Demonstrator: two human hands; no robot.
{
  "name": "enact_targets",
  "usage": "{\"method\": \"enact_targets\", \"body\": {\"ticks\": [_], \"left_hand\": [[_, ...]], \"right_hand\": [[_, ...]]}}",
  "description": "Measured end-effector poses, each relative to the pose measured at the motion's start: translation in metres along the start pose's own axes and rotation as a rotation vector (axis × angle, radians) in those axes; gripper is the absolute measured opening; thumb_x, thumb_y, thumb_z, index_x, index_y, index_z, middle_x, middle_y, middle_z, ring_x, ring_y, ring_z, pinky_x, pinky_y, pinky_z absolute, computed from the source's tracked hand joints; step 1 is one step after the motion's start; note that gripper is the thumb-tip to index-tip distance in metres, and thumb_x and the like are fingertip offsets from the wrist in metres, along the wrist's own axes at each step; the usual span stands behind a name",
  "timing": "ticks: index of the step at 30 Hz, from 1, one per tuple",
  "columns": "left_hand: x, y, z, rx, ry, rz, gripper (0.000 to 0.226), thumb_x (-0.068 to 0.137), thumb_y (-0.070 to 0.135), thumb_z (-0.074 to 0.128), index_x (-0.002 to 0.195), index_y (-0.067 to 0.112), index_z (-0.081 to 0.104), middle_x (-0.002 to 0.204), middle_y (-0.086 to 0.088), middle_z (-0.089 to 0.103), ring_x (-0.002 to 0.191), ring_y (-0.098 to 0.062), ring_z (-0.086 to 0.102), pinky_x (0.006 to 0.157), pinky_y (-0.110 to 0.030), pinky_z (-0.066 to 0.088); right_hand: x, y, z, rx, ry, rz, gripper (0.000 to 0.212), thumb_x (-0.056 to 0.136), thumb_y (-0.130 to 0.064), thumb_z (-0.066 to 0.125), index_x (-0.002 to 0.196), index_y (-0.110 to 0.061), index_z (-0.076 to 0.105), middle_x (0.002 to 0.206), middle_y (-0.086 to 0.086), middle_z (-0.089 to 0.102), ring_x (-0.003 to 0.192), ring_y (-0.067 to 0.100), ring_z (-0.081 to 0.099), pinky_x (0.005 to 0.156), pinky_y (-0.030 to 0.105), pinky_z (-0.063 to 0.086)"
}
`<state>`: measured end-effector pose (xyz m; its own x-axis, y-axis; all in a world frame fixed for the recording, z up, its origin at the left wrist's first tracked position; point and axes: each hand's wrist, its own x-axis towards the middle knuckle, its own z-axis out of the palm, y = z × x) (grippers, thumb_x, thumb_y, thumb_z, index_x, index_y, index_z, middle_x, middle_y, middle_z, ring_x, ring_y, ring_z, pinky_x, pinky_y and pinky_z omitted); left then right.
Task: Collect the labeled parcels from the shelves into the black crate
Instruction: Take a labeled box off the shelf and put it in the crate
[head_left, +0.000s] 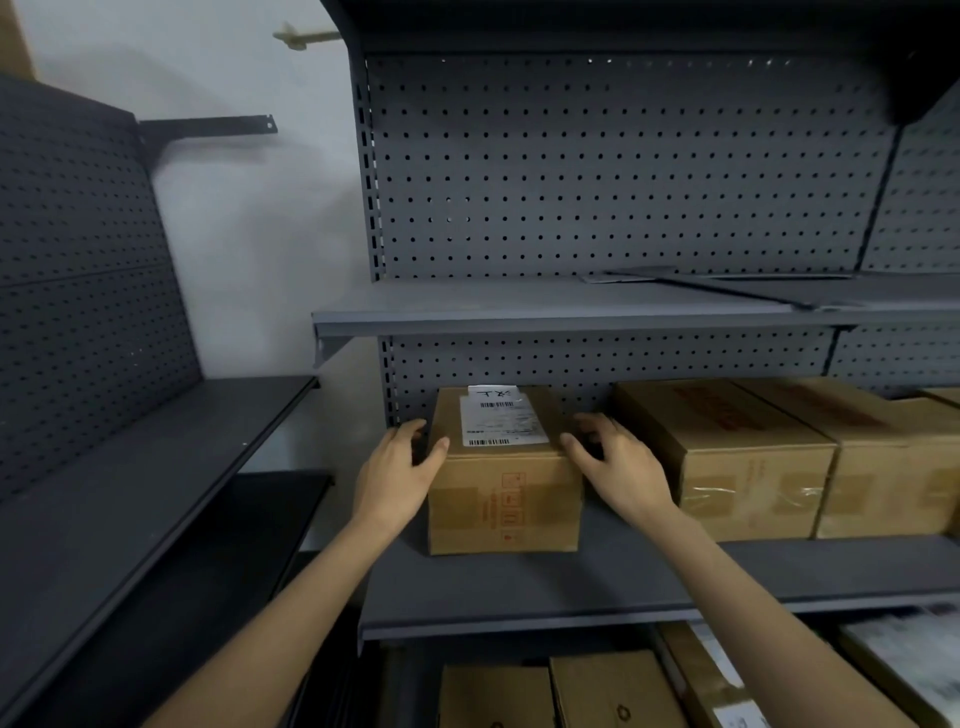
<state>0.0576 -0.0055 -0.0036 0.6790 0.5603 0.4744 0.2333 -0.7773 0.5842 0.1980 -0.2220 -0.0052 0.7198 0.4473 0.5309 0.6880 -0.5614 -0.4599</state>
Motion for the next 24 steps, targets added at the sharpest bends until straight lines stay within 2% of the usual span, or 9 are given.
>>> {"method": "enact_targets", "body": {"ticks": [3,6,9,12,15,24], "left_hand": [[-0.007,-0.001,0.002,-0.078,0.017,0.013,0.044,0.091,0.044,0.049,0.127,0.02,0.053,0.124,-0.001,0.057,0.107,-0.019,0.056,0.087,-0.034,0.047],[-0.022,-0.001,0.0,-0.159,0.059,0.054,0.041,0.09,0.042,0.052,0.125,0.022,0.054,0.119,0.004,0.057,0.105,-0.015,0.057,0.086,-0.036,0.05],[-0.044,-0.003,-0.004,-0.219,0.109,0.133,0.04,0.089,0.039,0.055,0.126,0.024,0.053,0.113,0.012,0.053,0.1,-0.006,0.056,0.084,-0.031,0.05],[-0.062,-0.009,-0.008,-0.213,0.132,0.226,0.044,0.088,0.04,0.057,0.128,0.022,0.051,0.112,0.013,0.052,0.099,-0.004,0.056,0.081,-0.027,0.05],[-0.072,-0.013,-0.01,-0.191,0.132,0.275,0.055,0.085,0.052,0.05,0.13,0.021,0.049,0.115,0.011,0.052,0.101,-0.004,0.055,0.08,-0.026,0.05],[-0.09,-0.017,-0.012,-0.186,0.149,0.315,0.059,0.082,0.053,0.049,0.131,0.02,0.048,0.115,0.014,0.049,0.101,-0.002,0.054,0.079,-0.023,0.049]], "right_hand": [[-0.003,0.0,0.0,0.052,-0.048,0.038,0.047,0.093,-0.05,0.047,0.13,-0.021,0.052,0.123,0.001,0.061,0.108,0.018,0.059,0.084,0.038,0.051],[-0.019,0.0,-0.003,0.103,-0.012,0.013,0.046,0.093,-0.05,0.047,0.13,-0.023,0.053,0.123,-0.002,0.059,0.106,0.014,0.058,0.08,0.032,0.051],[-0.04,-0.001,-0.007,0.22,0.027,-0.027,0.049,0.089,-0.052,0.049,0.131,-0.026,0.052,0.119,-0.007,0.057,0.107,0.009,0.056,0.081,0.029,0.05],[-0.061,-0.002,-0.007,0.304,0.065,-0.06,0.057,0.084,-0.059,0.047,0.133,-0.029,0.05,0.118,-0.012,0.055,0.107,0.007,0.054,0.083,0.029,0.05],[-0.072,-0.001,-0.005,0.303,0.094,-0.086,0.057,0.086,-0.058,0.049,0.135,-0.03,0.048,0.119,-0.013,0.054,0.108,0.009,0.054,0.086,0.035,0.051],[-0.088,0.002,-0.004,0.28,0.115,-0.114,0.062,0.084,-0.063,0.046,0.138,-0.032,0.044,0.124,-0.012,0.053,0.112,0.012,0.052,0.09,0.035,0.049]]}}
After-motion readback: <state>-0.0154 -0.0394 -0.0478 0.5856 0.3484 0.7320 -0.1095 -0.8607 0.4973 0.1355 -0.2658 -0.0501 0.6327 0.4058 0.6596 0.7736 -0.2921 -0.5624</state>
